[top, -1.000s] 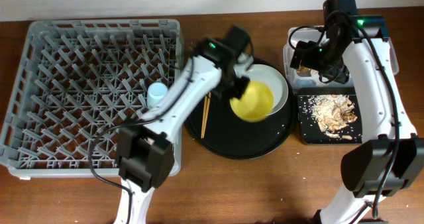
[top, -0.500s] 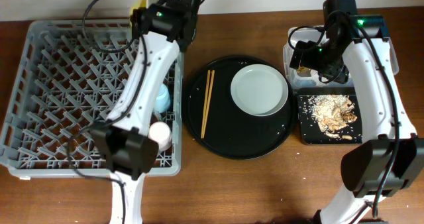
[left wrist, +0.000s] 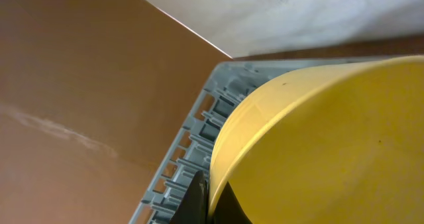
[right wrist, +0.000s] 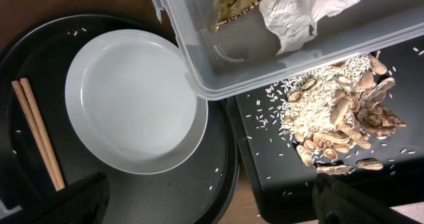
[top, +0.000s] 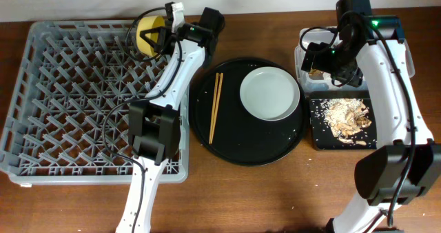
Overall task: Sort waste into correct bins and load items into the dishwasher rack
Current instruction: 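Carry the yellow bowl left and set it in the rack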
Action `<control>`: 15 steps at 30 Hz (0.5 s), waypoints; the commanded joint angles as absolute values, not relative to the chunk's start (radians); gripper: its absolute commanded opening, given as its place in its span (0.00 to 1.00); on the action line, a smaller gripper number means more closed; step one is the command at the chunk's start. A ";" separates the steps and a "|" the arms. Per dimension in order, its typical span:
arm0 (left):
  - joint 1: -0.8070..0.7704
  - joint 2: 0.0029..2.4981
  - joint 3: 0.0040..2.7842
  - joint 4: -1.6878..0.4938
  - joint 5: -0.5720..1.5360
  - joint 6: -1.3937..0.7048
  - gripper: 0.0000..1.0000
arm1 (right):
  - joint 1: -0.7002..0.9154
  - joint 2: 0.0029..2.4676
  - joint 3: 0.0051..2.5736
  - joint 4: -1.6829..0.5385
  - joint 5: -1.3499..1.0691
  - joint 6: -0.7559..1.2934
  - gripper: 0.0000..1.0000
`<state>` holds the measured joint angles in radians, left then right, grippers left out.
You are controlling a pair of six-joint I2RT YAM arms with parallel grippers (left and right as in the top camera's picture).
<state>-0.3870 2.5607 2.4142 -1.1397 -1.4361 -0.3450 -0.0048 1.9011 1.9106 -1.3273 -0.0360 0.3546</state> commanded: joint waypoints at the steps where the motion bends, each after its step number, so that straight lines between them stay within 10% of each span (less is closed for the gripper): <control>1: -0.405 2.555 2.423 -1.191 -1.302 -0.359 0.00 | 0.000 1.905 1.905 -1.328 -0.041 0.345 0.98; 7: -0.410 2.555 2.423 -1.248 -1.219 -0.358 0.01 | 0.000 1.905 1.905 -1.328 -0.041 0.345 0.98; 10: -0.420 2.555 2.423 -1.259 -1.222 -0.319 0.33 | 0.000 1.905 1.905 -1.328 -0.041 0.345 0.98; 15: -0.473 2.554 2.435 -1.266 -1.221 -0.317 0.43 | 0.000 1.905 1.905 -1.328 -0.041 0.345 0.98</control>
